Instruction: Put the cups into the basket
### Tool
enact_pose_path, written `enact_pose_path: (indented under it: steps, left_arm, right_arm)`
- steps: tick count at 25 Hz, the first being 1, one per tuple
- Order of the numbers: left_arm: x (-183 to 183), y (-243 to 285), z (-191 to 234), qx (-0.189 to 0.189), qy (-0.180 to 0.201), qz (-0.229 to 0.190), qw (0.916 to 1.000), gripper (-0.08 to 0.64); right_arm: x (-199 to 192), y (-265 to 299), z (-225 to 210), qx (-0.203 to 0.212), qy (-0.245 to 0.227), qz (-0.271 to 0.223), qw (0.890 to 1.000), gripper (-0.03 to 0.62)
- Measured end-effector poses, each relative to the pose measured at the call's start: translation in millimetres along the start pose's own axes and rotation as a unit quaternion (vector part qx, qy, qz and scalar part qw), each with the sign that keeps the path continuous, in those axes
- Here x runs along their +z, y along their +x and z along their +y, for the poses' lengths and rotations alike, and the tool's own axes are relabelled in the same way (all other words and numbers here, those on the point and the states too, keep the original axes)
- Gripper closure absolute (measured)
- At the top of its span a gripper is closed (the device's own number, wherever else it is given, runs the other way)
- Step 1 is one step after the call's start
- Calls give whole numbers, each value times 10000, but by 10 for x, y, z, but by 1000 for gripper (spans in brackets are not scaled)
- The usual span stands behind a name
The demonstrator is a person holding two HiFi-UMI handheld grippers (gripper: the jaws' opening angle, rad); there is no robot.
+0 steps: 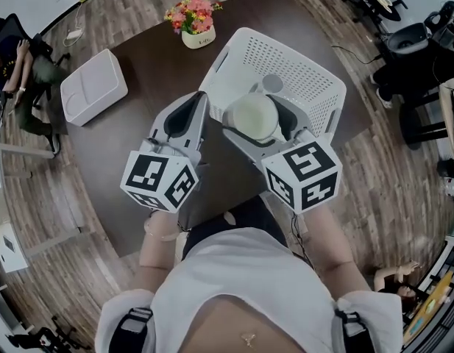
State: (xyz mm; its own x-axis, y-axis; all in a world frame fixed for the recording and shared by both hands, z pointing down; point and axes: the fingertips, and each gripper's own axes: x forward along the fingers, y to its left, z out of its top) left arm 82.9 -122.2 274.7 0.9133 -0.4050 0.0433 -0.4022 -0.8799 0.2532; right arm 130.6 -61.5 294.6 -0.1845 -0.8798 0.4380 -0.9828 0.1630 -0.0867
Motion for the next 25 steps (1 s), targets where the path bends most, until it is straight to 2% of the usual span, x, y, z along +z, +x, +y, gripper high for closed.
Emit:
enact_pose_path:
  steps: [6, 11, 20, 25]
  left_arm:
    - [-21, 295, -99, -42, 59, 9, 10000, 551]
    - [-81, 521, -53, 143, -18, 51, 9999, 551]
    - [-280, 768, 137, 703, -160, 111, 9973, 551]
    - [-340, 728, 317, 1225, -186, -38, 9923, 551]
  right_arm:
    - [62, 23, -356, -84, -92, -12, 9999, 158]
    - [6, 104, -607, 22, -68, 134, 9999, 158]
    - [-148, 437, -989, 447, -182, 483, 9977, 158]
    - [-324, 719, -1063, 816, -350, 793, 9929, 158]
